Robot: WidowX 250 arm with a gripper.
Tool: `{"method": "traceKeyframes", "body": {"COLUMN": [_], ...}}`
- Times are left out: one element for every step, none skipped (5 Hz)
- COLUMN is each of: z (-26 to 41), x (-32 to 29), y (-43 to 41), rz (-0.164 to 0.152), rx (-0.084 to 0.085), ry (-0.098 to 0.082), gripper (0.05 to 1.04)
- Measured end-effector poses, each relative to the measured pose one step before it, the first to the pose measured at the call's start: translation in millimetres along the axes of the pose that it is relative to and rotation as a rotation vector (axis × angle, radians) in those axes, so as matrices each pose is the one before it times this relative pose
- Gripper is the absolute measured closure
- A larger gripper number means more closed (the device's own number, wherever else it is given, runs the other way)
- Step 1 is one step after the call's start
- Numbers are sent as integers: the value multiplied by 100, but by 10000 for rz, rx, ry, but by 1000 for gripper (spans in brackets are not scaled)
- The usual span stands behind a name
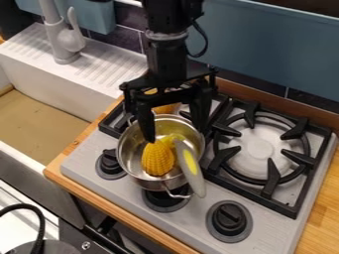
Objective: Put the object in the pot
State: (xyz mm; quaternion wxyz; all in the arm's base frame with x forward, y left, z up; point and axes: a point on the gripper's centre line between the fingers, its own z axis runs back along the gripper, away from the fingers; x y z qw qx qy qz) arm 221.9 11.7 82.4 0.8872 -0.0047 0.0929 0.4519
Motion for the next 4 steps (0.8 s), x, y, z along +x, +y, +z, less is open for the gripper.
{"method": "traceKeyframes", "body": {"z": [1440, 534, -798, -145], "x": [115, 644, 111, 183], "y": [-919, -1949, -1259, -707], "rz": [-491, -639, -1357, -1637], "rx": [-829, -553, 185, -21], "ry": [-449, -872, -484, -495], "gripper": [83, 83, 83, 83]}}
